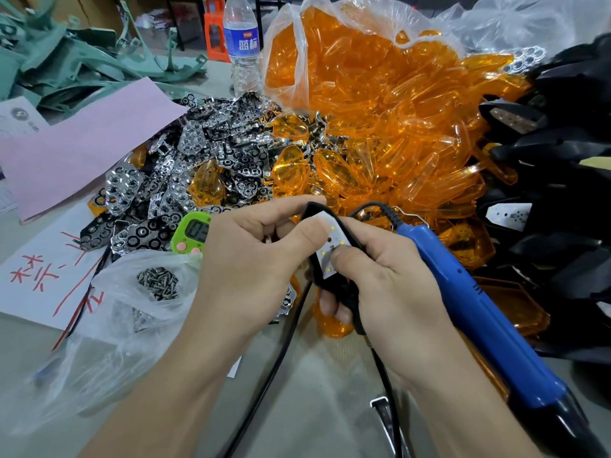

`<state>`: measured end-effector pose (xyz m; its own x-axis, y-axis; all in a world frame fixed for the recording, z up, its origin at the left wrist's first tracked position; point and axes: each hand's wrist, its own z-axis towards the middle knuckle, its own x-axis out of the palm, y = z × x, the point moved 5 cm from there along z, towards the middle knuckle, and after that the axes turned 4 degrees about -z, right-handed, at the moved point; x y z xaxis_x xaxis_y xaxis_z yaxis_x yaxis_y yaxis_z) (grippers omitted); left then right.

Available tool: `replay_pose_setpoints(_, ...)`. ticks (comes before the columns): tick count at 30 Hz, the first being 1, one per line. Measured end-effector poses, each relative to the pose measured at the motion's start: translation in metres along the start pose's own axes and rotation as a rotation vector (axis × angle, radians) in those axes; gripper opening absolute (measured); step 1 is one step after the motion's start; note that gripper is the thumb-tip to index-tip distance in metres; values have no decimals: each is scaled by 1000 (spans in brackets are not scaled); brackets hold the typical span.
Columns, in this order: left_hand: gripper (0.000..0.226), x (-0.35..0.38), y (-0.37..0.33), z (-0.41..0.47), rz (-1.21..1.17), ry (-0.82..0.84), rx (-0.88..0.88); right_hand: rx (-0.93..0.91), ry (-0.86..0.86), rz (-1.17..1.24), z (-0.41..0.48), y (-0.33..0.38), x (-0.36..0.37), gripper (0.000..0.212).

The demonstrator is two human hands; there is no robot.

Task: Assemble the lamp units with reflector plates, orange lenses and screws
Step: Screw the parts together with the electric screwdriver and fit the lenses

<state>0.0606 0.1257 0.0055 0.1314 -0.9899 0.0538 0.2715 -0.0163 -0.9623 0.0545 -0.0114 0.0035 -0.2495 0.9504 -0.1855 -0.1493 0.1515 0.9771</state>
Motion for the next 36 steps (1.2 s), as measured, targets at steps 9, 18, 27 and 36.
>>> replay_pose_setpoints(9,25,-5,-8,-1,-23,-149,49,145,-90,240,0,-11,2,22)
replay_pose_setpoints(18,20,-14,-6,3,-28,-254,44,245,26,58,-2,-13,13,30)
replay_pose_setpoints(27,15,-15,-5,5,-76,-218,28,263,-16,256,-4,-7,14,36)
replay_pose_setpoints(36,26,-11,-8,5,-52,-141,62,259,-37,228,-4,-10,14,26)
